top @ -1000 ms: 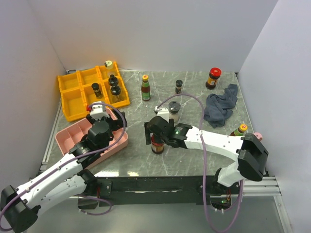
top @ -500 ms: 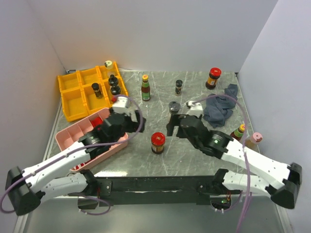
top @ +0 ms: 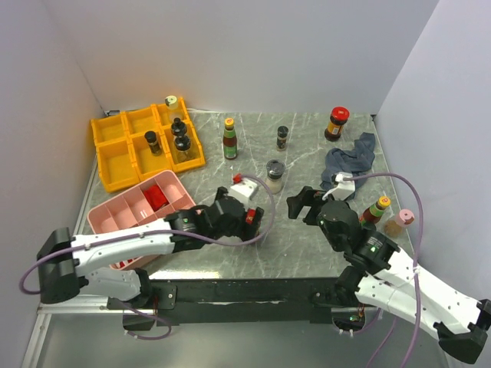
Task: Organize the condiment bottles
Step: Pick up the bottle from the center of the board.
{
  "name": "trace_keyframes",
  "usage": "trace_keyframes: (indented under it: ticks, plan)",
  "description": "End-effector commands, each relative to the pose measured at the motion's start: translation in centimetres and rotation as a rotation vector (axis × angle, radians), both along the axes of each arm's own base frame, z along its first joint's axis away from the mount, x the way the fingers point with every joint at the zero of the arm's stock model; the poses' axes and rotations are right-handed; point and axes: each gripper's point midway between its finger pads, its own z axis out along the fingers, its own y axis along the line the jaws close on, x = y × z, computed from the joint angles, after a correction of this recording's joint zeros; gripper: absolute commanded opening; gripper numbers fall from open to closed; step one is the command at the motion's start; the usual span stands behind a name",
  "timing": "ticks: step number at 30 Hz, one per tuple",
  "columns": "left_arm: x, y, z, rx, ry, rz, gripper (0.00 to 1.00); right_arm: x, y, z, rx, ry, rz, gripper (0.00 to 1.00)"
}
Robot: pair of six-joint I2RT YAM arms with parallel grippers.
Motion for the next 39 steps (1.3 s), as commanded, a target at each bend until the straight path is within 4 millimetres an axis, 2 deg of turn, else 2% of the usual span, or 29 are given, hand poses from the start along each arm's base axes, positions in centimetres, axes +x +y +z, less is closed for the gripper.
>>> trace_keyframes:
  ticks: [1, 10, 17, 19, 20, 23, 24, 25, 26, 28, 29, 32, 34, 38, 39]
  plan:
    - [-0.2, -1.5, 0.2, 0.048, -0.033, -0.034, 1.0, 0.6, -0.4, 1.0, 0.022, -0.046, -0.032, 1.0]
    - [0.6, -2.6, -2.7, 0.103, -0.045, -0.041, 0.95, 0.4, -0.4, 1.0, 0.045, -0.055, -0.03, 1.0]
    - [1.1, -3.1, -3.9, 0.124, -0.047, -0.033, 0.92, 0.4, 0.0, 0.4, 0.047, -0.048, -0.013, 1.0]
    - [1.2, -3.2, -4.0, 0.125, -0.047, -0.025, 0.87, 0.4, 0.1, 0.2, 0.049, -0.044, -0.01, 1.0]
    - [1.2, -3.3, -4.0, 0.123, -0.047, -0.026, 0.83, 0.3, 0.1, 0.1, 0.048, -0.04, -0.006, 1.0]
    - [1.4, -3.2, -3.7, 0.117, -0.046, -0.003, 0.58, 0.2, 0.1, -0.1, 0.047, -0.042, -0.005, 1.0]
    - [1.6, -3.1, -3.6, 0.116, -0.046, 0.013, 0.39, 0.2, 0.1, -0.1, 0.052, -0.044, -0.002, 1.0]
    - [1.6, -2.9, -3.5, 0.117, -0.044, 0.027, 0.32, 0.1, 0.0, -0.3, 0.048, -0.042, -0.002, 1.0]
    - [1.9, -2.5, -3.1, 0.122, -0.046, 0.06, 0.22, 0.1, 0.1, -0.3, 0.05, -0.042, 0.001, 1.0]
    - [2.1, -2.0, -2.4, 0.126, -0.048, 0.097, 0.12, 0.1, 0.1, -0.4, 0.052, -0.044, 0.004, 1.0]
    - [2.3, -1.5, -1.8, 0.131, -0.049, 0.126, 0.01, 0.0, 0.1, -0.3, 0.054, -0.046, 0.008, 1.0]
    - [3.1, -0.5, 0.5, 0.117, -0.086, 0.203, 0.01, 0.0, 0.2, -0.4, 0.056, -0.044, 0.013, 1.0]
    - [3.6, 0.9, 2.1, 0.128, -0.112, 0.255, 0.01, 0.0, 0.3, -0.3, 0.063, -0.045, 0.018, 1.0]
    - [6.2, 3.2, 8.1, 0.048, -0.19, 0.368, 0.01, -0.3, 0.7, -0.4, 0.08, -0.048, 0.043, 1.0]
    - [7.2, 4.5, 9.7, 0.018, -0.207, 0.409, 0.01, -0.3, 0.8, -0.4, 0.082, -0.048, 0.045, 1.0]
